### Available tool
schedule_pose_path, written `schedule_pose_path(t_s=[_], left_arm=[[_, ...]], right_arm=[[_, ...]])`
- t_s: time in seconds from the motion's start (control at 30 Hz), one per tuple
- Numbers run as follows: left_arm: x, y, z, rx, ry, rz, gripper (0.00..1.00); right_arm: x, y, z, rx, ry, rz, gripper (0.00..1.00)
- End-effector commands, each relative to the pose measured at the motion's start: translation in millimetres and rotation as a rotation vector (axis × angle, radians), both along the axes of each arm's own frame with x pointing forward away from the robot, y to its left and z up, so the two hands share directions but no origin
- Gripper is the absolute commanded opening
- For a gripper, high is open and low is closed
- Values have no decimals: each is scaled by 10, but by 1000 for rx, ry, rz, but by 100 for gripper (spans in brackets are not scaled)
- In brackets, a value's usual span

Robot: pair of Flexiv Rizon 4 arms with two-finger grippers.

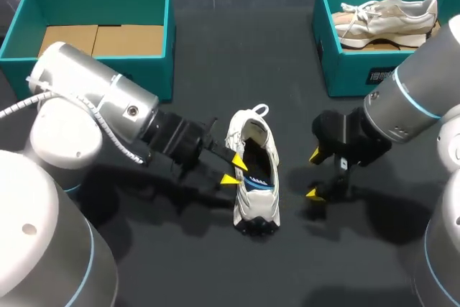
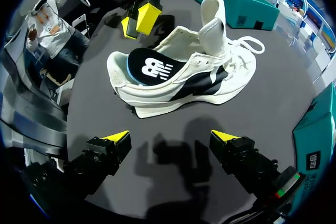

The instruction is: Take the shoe out of the shoebox, open the shoe tongue, remove and reinsert the insole, then place the shoe into the shoebox

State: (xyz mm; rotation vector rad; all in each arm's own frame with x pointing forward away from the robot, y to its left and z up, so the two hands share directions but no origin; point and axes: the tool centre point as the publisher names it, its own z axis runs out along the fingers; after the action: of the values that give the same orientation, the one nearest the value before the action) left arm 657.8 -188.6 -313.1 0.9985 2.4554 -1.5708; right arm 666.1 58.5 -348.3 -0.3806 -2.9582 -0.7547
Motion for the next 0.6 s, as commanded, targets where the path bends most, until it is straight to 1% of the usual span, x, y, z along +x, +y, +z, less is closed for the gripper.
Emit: schedule_pose_path(t_s=[0.03,0.23,0.4,0.5,0.6], left_arm=[[32,226,132,41,14,-43,24],[127,484,314,67,20,-96,25],[206,635,465,80,19,-140,25],[223,715,535,108,12,-177,24],[237,783,601,135,-1,-207,24]], right_arm=[[-69,-182,103,26,-7,2,100],[-69,-182,103,26,-7,2,100],[-69,-182,103,26,-7,2,100],[-69,-182,103,26,-7,2,100],[-87,-377,166,-6,-9,-29,100]])
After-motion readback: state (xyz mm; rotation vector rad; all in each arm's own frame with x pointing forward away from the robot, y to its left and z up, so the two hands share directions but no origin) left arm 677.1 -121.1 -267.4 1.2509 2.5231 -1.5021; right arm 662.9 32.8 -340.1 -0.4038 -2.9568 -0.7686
